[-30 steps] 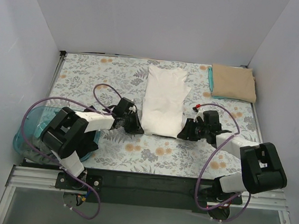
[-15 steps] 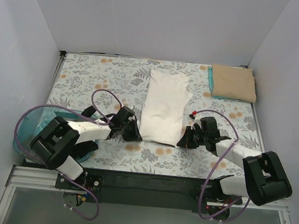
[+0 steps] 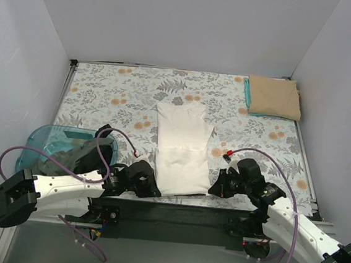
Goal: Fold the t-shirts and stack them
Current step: Fold the tshirt
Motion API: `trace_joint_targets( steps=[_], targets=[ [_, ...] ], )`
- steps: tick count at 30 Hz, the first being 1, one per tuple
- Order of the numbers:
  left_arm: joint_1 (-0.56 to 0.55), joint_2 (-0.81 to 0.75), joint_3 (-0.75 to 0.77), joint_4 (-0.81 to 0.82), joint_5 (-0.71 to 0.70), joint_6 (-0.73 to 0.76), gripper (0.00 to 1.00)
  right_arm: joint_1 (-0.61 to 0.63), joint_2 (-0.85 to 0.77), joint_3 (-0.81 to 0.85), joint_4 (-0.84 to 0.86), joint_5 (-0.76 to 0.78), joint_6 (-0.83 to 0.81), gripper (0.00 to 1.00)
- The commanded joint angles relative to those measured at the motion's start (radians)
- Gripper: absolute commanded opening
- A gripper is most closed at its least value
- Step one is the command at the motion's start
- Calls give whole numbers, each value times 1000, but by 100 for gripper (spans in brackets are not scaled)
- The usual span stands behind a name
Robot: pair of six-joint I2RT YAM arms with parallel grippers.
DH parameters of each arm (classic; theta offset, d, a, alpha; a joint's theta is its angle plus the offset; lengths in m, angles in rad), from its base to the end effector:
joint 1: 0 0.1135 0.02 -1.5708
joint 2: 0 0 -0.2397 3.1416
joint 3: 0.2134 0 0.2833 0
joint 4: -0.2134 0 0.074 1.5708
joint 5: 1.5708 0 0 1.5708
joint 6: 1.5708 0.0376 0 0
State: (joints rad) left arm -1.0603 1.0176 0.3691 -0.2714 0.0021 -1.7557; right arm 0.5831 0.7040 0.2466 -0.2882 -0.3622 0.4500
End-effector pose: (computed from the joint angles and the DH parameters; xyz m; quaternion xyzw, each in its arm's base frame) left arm 0.1067 -0.1908 0.1093 -0.3225 0.8909 -0.3157 0.0508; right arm 0.1533 0.1171 0.1262 -0.1320 0.8943 0.3383 0.2615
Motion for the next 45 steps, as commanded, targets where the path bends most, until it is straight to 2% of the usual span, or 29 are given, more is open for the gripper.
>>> trace_joint_targets(
  steps=[1,7,13,16,19,25,32,45],
  targets=[
    [-17,-25,17,-89,-106,-62,0,18,-61,9,-68,26,56,1],
    [-15,2,187,-178,-249,-36,0,17,-35,158,-92,164,-10,1],
    [0,96,398,-342,-456,-28,0,15,103,347,-91,321,-74,1],
    [69,159,499,-351,-465,37,0,6,198,463,-85,359,-111,1],
    [192,213,580,-299,-444,115,0,-15,335,583,-62,399,-152,1],
    [333,321,730,-215,-395,223,0,-81,529,798,-34,321,-215,1],
    [482,479,901,-190,-315,317,0,-158,728,1008,-29,217,-254,1],
    [648,782,1172,-169,-199,406,0,-258,1084,1339,9,48,-238,1]
  ],
)
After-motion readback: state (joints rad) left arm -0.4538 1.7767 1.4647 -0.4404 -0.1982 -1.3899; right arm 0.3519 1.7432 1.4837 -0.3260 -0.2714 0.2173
